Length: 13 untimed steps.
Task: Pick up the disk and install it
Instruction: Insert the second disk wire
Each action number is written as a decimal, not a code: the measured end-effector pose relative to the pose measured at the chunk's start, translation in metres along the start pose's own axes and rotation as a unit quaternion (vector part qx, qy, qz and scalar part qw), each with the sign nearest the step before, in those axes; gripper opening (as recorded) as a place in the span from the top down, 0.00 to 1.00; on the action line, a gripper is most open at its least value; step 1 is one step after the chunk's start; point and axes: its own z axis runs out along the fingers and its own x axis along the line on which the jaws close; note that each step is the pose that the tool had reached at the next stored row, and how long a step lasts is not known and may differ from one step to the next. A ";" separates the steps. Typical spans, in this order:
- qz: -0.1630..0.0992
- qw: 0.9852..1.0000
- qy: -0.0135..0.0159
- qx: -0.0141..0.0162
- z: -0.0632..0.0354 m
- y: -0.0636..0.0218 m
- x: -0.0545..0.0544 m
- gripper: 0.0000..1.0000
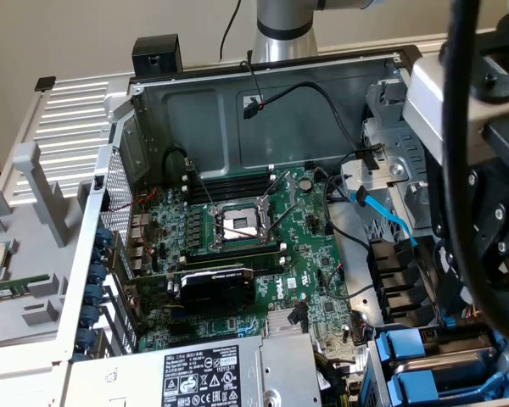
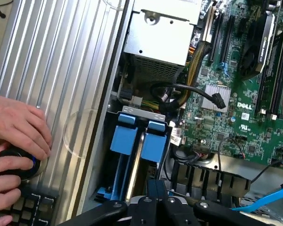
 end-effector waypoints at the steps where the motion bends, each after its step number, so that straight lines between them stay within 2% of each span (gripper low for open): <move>1: -0.007 1.000 0.000 0.000 0.0000 0.0000 0.000 0.89; 13: -0.047 0.999 0.003 0.000 -0.0026 -0.0078 0.002 0.89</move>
